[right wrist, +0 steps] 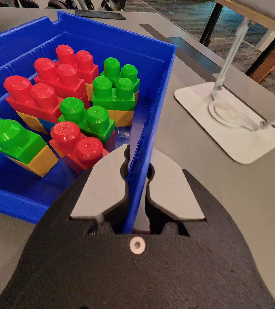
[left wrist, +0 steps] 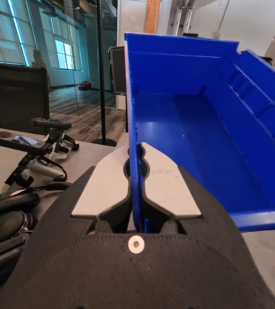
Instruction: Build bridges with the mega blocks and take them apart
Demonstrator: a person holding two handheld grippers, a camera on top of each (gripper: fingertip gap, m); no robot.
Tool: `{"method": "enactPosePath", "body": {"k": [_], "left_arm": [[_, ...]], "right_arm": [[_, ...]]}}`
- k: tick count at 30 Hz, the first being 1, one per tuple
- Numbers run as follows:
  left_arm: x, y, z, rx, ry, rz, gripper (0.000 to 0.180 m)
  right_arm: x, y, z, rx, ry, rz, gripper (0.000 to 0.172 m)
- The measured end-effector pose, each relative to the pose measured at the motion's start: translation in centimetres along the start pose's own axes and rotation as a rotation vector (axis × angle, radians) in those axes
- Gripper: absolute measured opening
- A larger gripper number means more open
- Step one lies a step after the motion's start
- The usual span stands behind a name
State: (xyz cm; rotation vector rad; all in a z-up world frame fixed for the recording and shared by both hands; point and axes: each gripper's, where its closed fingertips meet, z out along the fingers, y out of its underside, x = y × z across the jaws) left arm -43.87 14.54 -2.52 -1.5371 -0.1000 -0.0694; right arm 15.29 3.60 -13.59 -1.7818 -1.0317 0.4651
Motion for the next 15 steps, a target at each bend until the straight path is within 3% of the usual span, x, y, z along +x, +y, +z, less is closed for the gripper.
{"method": "enactPosePath", "body": {"k": [8, 15], "left_arm": [[-1.2, -0.6, -1.1, 0.023, -0.037, -0.011, 0.005], [-2.2, -0.6, -1.6, 0.014, -0.079, 0.001, 0.005]], "right_arm": [[-0.6, -4.5, 9.0, 0.001, 0.043, 0.023, 0.016], [2.2, -7.8, 16.2, -0.002, 0.163, 0.076, 0.016]]}}
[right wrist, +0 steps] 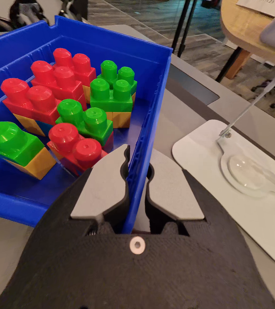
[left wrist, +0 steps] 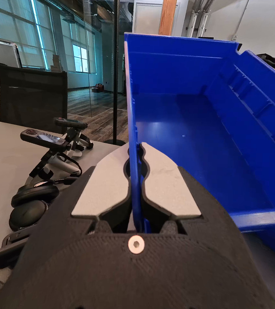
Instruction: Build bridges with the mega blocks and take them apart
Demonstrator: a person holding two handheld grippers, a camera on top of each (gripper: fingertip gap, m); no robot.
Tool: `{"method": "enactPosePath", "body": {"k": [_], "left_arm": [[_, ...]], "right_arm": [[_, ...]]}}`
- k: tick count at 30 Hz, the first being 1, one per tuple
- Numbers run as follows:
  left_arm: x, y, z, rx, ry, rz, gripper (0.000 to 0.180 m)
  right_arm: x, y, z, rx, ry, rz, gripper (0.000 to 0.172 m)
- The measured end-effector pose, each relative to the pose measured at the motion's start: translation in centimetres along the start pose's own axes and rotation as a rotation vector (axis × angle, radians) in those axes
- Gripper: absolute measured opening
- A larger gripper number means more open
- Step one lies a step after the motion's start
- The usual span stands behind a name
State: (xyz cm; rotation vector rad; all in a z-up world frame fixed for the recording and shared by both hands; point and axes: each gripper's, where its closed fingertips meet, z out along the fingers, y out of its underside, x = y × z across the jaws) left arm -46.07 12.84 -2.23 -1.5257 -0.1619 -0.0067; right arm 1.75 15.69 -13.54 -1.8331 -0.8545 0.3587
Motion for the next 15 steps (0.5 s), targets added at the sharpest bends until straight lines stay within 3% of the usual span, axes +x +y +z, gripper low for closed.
{"method": "enactPosePath", "body": {"k": [7, 11, 15], "left_arm": [[-0.1, 0.1, 0.0, 0.0, 0.0, -0.017, 0.005], [-0.2, 0.1, 0.0, 0.002, -0.002, -0.02, 0.005], [0.0, -0.1, 0.0, 0.007, 0.001, -0.017, 0.005]], "right_arm": [[1.8, -3.3, 7.1, 0.026, 0.144, 0.139, 0.019], [-0.5, -5.4, 10.4, 0.074, 0.137, 0.202, 0.041], [-2.6, -6.5, 12.0, 0.091, -0.003, 0.297, 0.064]]}}
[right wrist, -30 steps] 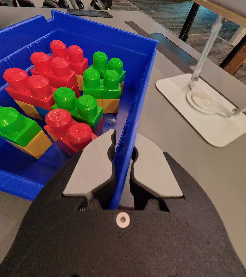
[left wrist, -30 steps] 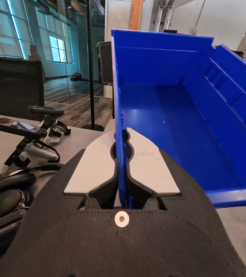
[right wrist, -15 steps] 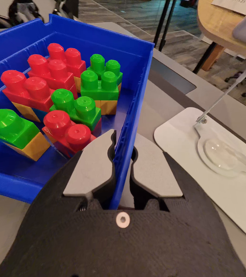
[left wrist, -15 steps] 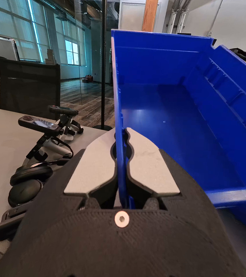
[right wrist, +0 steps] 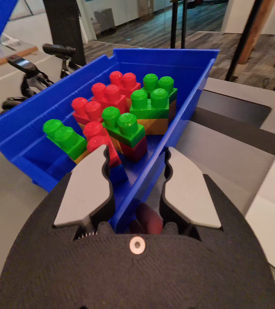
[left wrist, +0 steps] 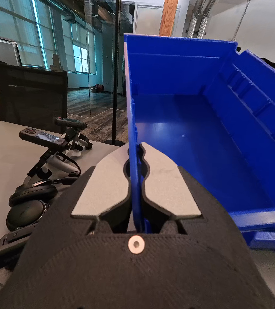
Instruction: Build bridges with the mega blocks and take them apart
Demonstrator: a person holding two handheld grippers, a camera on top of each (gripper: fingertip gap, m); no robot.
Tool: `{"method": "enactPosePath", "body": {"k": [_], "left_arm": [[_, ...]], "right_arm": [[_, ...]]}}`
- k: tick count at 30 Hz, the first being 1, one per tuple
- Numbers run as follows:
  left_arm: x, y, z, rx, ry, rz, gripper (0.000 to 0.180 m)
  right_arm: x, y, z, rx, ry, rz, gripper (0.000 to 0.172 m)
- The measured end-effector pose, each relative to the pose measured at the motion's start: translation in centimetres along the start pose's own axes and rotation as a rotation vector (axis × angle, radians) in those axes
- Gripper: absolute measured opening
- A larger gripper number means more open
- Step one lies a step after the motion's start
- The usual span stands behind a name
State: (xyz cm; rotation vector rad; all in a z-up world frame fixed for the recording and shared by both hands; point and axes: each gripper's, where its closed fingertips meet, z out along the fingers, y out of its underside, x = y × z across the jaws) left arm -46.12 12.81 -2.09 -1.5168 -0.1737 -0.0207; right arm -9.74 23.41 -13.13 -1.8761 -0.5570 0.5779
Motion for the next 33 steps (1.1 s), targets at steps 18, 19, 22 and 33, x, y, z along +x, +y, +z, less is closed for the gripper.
{"method": "enactPosePath", "body": {"k": [18, 19, 22, 33], "left_arm": [[4.9, -1.1, 0.4, 0.028, 0.096, 0.037, 0.005], [5.2, -1.2, 0.4, 0.034, 0.1, 0.04, 0.005], [6.9, -2.0, 0.1, 0.068, 0.121, 0.064, 0.005], [20.8, -5.6, -2.3, 0.18, 0.1, 0.503, 0.005]], "right_arm": [[-6.3, 1.4, -3.3, 0.011, -0.314, 0.06, 0.048], [-6.0, 0.8, -4.1, 0.048, -0.307, 0.071, 0.046], [-5.3, -2.1, -7.2, 0.17, -0.309, 0.065, 0.052], [-4.9, -12.3, -13.3, 0.333, -0.316, 0.2, 0.081]]}}
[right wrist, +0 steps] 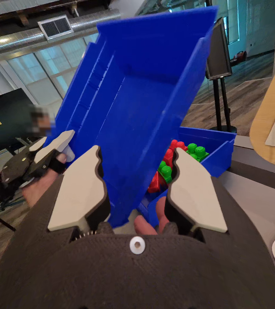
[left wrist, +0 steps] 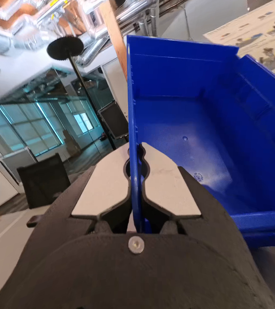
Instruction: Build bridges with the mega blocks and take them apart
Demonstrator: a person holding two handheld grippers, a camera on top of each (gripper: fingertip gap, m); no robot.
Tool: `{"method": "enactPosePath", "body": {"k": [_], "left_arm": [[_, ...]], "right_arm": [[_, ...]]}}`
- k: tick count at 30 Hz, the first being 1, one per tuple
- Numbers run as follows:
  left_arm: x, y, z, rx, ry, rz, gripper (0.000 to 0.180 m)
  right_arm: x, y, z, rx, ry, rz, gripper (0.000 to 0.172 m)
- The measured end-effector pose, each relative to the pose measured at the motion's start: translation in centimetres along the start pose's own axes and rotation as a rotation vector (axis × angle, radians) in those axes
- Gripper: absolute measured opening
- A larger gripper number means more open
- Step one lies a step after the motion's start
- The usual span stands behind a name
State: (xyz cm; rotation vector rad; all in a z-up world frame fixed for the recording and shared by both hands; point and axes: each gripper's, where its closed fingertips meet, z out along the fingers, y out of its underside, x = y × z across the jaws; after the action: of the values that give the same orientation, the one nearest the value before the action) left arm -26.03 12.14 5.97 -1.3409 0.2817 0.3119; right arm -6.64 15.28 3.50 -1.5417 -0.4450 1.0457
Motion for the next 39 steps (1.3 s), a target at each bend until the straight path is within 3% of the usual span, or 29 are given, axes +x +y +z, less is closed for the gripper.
{"method": "enactPosePath", "body": {"k": [5, 10, 17, 21, 23, 25, 28, 32, 36, 39], "left_arm": [[5.6, -4.7, -1.3, 0.097, 0.03, 0.167, 0.005], [9.2, -8.6, -3.4, 0.223, 0.07, 0.201, 0.005], [11.5, -12.0, -5.5, 0.366, 0.086, 0.19, 0.013], [13.8, -13.8, -6.8, 0.465, 0.246, 0.097, 0.032], [14.5, -15.0, -8.2, 0.559, 0.307, 0.065, 0.028], [14.5, -15.4, -8.6, 0.578, 0.333, 0.059, 0.051], [16.0, -15.0, -8.6, 0.558, 0.412, 0.064, 0.06], [19.7, -15.4, -9.1, 0.568, 0.52, 0.004, 0.037], [21.8, -16.8, -10.0, 0.579, 0.502, 0.008, 0.045], [21.2, -16.9, -10.5, 0.604, 0.514, -0.05, 0.035]], "right_arm": [[2.6, 0.8, -0.3, -0.023, 0.078, 0.082, 0.076], [5.8, 0.6, -2.3, 0.017, 0.179, 0.043, 0.037], [5.5, -2.7, -4.8, 0.101, 0.181, -0.11, 0.032], [5.5, -5.8, -7.0, 0.124, 0.187, -0.178, 0.03], [6.0, -7.5, -8.6, 0.134, 0.209, -0.209, 0.03], [6.5, -9.6, -10.8, 0.151, 0.234, -0.238, 0.031], [7.0, -12.1, -14.1, 0.126, 0.296, -0.333, 0.032], [7.7, -13.2, -16.8, 0.106, 0.397, -0.394, 0.03], [9.0, -13.5, -18.2, 0.17, 0.443, -0.343, 0.03], [10.1, -14.3, -19.9, 0.19, 0.482, -0.35, 0.03]]}}
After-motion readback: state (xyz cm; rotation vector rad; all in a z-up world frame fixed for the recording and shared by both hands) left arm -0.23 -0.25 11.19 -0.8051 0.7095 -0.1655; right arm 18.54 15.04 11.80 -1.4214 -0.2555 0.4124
